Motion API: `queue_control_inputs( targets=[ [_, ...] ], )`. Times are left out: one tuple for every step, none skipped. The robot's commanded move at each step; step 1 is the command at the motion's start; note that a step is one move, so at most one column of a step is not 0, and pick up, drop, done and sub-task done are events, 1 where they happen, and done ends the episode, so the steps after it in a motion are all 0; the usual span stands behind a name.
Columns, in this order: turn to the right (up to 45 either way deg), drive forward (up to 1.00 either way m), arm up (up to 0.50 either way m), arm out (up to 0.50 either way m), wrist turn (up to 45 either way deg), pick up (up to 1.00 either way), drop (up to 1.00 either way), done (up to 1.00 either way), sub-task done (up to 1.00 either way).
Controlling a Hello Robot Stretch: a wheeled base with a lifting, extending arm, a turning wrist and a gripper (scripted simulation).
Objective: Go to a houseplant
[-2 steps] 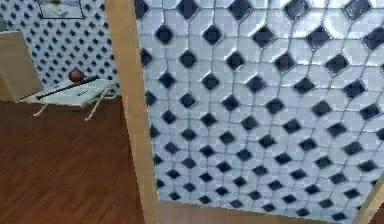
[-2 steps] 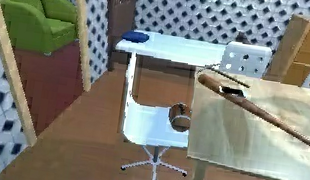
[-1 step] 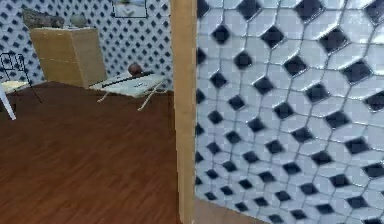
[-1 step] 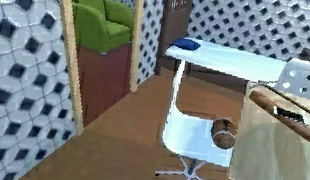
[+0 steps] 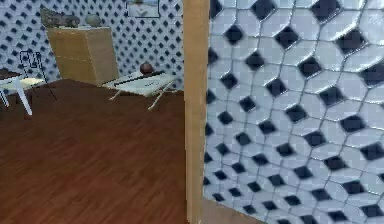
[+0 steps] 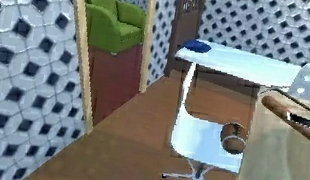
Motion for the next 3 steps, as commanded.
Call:
queue_control_inputs(
  targets=[
    [0.0, 0.10, 0.00, 0.00, 0.0, 0.00, 0.00, 0.00, 0.00],
    [-15.0, 0.00, 0.00, 0.00, 0.0, 0.00, 0.00, 0.00, 0.00],
    [0.0, 0.30, 0.00, 0.00, 0.0, 0.00, 0.00, 0.00, 0.00]
  ],
)
